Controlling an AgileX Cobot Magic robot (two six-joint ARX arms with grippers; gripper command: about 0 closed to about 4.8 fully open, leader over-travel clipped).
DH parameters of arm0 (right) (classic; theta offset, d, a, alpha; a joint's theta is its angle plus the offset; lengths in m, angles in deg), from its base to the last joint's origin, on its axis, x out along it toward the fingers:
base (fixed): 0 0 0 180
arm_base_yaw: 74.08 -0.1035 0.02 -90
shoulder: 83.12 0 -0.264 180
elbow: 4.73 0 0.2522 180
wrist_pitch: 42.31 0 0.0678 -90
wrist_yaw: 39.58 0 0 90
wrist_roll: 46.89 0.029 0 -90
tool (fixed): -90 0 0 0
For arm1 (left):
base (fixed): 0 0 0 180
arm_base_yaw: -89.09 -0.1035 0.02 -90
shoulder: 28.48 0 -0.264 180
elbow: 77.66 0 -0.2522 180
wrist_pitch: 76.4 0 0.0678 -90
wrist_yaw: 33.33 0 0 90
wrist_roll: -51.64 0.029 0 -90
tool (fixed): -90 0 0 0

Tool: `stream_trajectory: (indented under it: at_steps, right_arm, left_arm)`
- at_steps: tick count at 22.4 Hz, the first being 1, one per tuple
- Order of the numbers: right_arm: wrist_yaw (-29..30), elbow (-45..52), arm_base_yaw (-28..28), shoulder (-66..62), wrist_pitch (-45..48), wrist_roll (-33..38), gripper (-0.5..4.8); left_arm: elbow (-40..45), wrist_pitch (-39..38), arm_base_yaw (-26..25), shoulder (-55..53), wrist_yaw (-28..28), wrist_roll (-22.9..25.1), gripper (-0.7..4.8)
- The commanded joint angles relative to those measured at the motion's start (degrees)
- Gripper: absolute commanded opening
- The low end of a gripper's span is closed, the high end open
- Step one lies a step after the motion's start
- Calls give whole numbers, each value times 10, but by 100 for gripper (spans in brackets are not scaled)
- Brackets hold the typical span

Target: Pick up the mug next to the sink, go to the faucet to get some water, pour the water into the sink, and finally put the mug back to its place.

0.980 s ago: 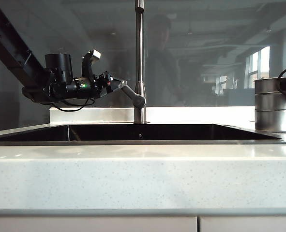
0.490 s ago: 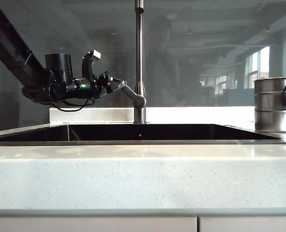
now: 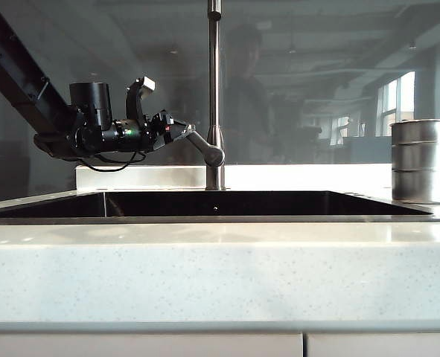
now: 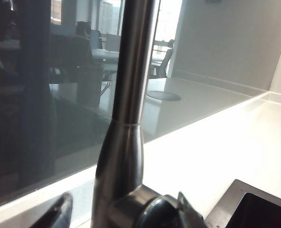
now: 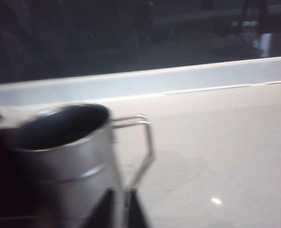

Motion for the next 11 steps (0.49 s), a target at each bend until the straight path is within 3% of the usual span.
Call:
stream_trajectory:
  at_steps: [1,5,8,11]
  right_arm:
    - [52,42,0,78,5,93,-6]
    - [147,79,0,161,5,194,-5]
    - [252,83,0,218,5,195,-5]
    - [268,83,2,226,10,195,-5]
  left_arm:
    - [1,-25,-8,-2,39,3,268]
    - [1,-25,-8,-2,39,3,268]
    - [1,-25,-8,-2,39,3,268]
    - [1,-25,-8,-3,39,3,268]
